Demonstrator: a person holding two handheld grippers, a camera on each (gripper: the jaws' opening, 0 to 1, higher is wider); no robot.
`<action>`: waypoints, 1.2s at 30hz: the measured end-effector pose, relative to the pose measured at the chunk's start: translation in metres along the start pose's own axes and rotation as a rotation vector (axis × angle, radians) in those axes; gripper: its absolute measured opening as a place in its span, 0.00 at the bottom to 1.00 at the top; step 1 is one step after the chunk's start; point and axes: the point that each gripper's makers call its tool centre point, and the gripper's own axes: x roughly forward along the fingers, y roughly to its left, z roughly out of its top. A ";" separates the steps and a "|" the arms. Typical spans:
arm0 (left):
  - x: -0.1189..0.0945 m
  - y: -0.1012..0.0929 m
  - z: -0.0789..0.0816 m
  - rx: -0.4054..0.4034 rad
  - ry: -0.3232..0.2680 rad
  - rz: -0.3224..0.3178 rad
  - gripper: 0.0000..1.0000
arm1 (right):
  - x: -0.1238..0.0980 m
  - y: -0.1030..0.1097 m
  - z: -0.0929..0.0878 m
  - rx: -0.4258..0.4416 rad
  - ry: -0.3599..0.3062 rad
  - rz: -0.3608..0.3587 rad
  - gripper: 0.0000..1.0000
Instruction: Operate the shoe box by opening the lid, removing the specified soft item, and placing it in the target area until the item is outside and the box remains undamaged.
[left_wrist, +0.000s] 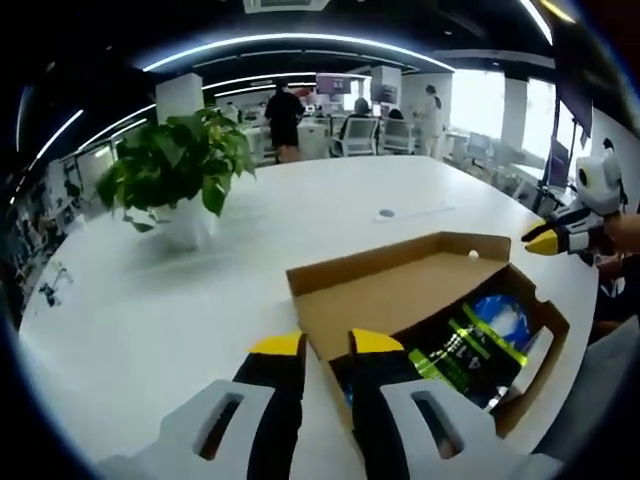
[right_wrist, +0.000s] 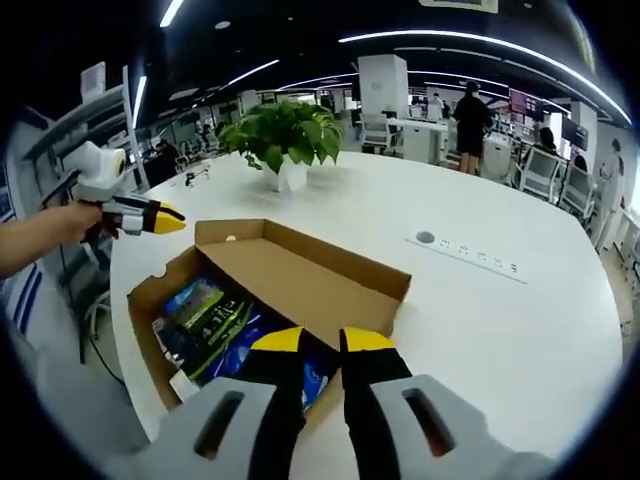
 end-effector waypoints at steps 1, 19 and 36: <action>-0.002 -0.001 -0.001 -0.001 -0.001 -0.002 0.16 | 0.000 0.003 -0.002 -0.002 0.006 0.009 0.12; -0.036 -0.026 -0.030 -0.040 0.001 -0.028 0.24 | 0.003 0.060 -0.037 -0.006 0.132 0.149 0.15; -0.056 -0.041 -0.039 -0.009 0.004 -0.044 0.25 | 0.018 0.103 -0.058 0.067 0.223 0.272 0.13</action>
